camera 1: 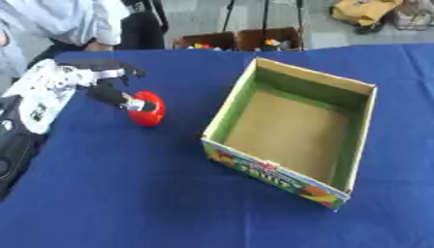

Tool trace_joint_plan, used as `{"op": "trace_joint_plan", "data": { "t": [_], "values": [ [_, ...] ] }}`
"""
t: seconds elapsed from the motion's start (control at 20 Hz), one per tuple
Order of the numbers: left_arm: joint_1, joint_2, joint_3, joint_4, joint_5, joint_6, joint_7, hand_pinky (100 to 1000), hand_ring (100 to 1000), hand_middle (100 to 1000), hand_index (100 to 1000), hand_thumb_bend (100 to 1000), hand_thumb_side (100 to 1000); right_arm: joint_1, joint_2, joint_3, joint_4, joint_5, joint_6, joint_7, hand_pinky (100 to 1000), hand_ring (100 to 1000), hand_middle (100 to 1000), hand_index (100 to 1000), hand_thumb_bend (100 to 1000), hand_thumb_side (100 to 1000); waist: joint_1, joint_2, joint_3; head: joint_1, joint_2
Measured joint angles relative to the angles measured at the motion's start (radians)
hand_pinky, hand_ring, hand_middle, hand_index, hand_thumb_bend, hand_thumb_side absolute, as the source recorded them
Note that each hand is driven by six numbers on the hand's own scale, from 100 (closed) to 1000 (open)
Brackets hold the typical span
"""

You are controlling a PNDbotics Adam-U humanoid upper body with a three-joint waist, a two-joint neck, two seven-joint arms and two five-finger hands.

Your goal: Pick up objects on the table and place them in the box.

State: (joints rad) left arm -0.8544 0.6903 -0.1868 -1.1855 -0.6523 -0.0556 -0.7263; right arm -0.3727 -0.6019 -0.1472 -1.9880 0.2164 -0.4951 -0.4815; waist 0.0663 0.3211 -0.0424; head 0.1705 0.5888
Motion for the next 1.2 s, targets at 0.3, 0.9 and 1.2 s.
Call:
{"op": "trace_joint_plan", "data": {
  "t": [0.3, 0.9, 1.2],
  "values": [
    [-0.001, -0.014, -0.007, 0.014, 0.012, 0.006, -0.027, 599, 859, 949, 1000, 584, 787, -0.001, 0.001, 0.000, 0.000, 0.001, 0.004, 0.000, 705, 766, 726, 779, 100, 1000, 0.007, 0.008, -0.003, 0.002, 0.000],
    [-0.002, -0.032, -0.005, 0.050, -0.055, -0.023, -0.016, 535, 823, 940, 1000, 488, 729, -0.011, 0.004, 0.001, 0.000, 0.001, 0.005, 0.000, 707, 766, 726, 778, 100, 1000, 0.016, 0.025, -0.018, 0.015, -0.002],
    [-0.002, -0.040, -0.001, 0.066, -0.076, -0.031, 0.006, 452, 756, 914, 1000, 429, 691, -0.014, 0.009, 0.001, 0.000, 0.001, 0.006, 0.000, 708, 768, 726, 778, 100, 1000, 0.016, 0.026, -0.019, 0.019, -0.006]
  ]
}}
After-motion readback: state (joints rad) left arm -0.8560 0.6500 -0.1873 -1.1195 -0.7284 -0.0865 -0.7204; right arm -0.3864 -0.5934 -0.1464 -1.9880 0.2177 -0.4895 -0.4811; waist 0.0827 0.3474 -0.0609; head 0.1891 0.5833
